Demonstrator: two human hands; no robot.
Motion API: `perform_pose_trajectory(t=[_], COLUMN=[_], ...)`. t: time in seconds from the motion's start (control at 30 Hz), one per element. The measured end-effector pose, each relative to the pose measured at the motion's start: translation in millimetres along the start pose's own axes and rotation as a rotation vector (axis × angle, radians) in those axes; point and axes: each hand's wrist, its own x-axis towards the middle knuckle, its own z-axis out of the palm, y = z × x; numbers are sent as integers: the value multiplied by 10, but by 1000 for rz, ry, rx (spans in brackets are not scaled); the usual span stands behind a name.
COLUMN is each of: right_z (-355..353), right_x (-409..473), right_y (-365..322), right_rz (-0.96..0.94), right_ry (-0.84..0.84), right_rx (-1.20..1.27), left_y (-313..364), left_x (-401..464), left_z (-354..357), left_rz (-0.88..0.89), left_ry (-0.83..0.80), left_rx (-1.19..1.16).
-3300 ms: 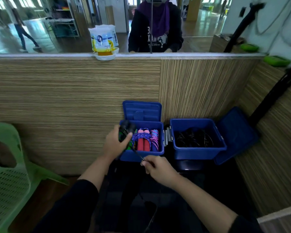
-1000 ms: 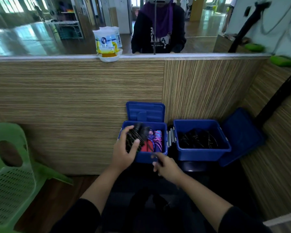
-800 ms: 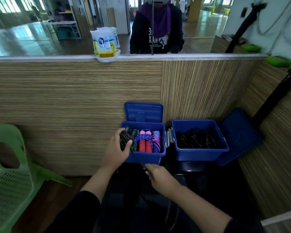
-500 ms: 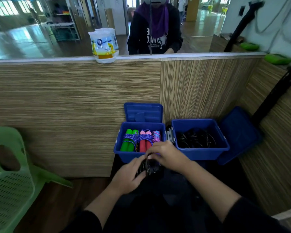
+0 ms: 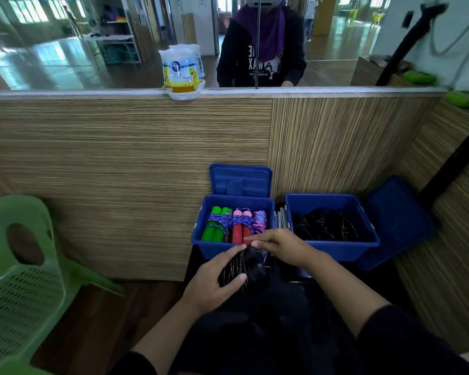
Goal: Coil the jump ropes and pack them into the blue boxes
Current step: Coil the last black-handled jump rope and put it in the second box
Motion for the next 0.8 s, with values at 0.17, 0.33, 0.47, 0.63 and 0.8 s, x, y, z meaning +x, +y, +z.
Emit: perform_pose_trajectory(t=[0.17, 0.33, 0.47, 0.63, 0.8], right_z=[187, 534, 706, 648, 573], right_x=[-19, -78, -161, -260, -299], right_y=[-18, -16, -23, -171, -342], right_rz=[30, 22, -55, -276, -326], right_ry=[108, 145, 186, 249, 138], right_rx=[19, -130, -193, -196, -130], left_y=[74, 7, -53, -136, -163], left_x=[76, 238, 344, 383, 346], left_z=[-14, -47, -92, 9, 153], left_rz=[-10, -162, -289, -430, -459], left_ry=[146, 400, 460, 464, 386], left_rx=[-69, -91, 4, 93, 160])
